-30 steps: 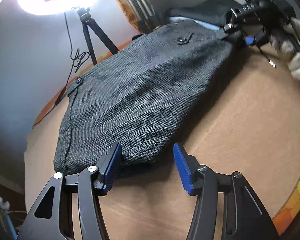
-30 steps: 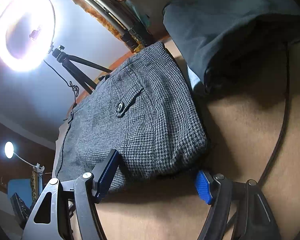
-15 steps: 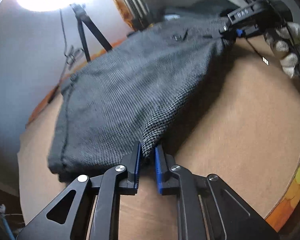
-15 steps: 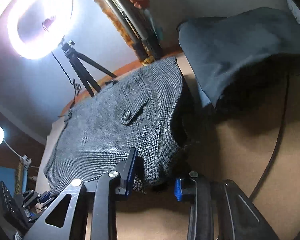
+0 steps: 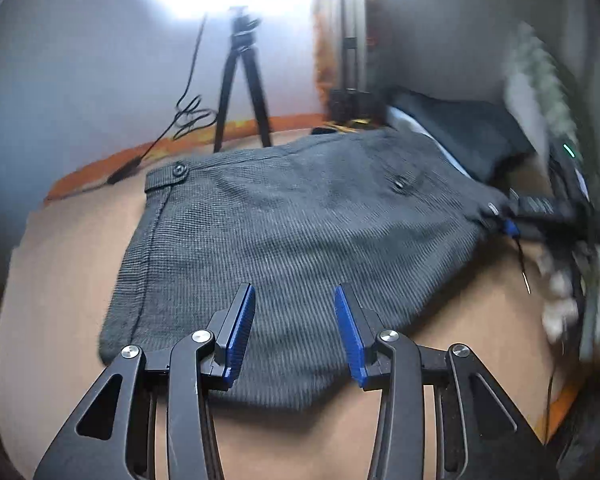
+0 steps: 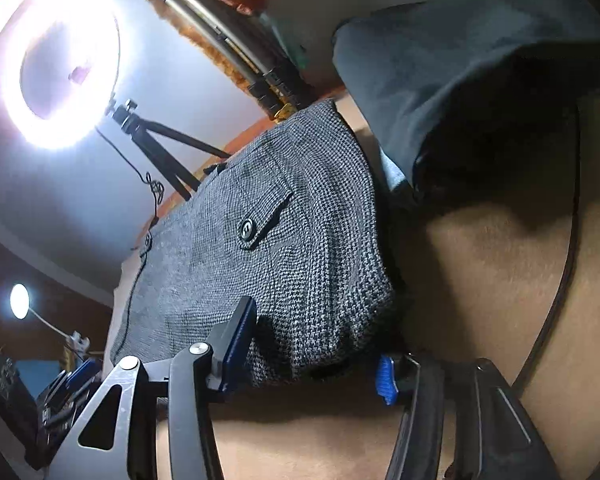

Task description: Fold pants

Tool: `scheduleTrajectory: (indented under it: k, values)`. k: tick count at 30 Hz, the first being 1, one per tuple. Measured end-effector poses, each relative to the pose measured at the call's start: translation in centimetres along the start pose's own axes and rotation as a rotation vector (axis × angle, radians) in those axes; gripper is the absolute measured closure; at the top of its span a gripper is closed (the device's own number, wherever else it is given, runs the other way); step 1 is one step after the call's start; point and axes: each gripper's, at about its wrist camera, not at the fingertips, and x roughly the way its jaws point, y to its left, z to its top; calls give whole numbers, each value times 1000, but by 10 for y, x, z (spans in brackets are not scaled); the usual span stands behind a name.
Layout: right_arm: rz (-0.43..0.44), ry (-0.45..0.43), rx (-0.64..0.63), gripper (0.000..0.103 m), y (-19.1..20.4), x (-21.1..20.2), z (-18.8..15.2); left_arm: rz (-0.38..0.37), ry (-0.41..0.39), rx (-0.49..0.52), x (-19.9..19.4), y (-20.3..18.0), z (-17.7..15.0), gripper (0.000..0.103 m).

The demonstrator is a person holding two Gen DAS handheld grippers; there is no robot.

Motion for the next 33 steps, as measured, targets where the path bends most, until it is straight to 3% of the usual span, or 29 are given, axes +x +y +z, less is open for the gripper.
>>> scheduleTrajectory:
  k: [6,11,18,24,33]
  values:
    - [-2,-12,22,47,-3,0,-5,55,3,-35,40,-11,19,63]
    - [-9,-20,29,47,-4,0,-3,161,-27,40,63,-30,30,63]
    - [-20,-33,36,46,0,4,-2,203,14,92,94,-41,21,63]
    - [-17,-47,40,47,-2,1,-5,233,-4,131,96,-48,17,63]
    - [-76,-80,40,74,4,-3,-4,221,-45,114,67,-58,3,63]
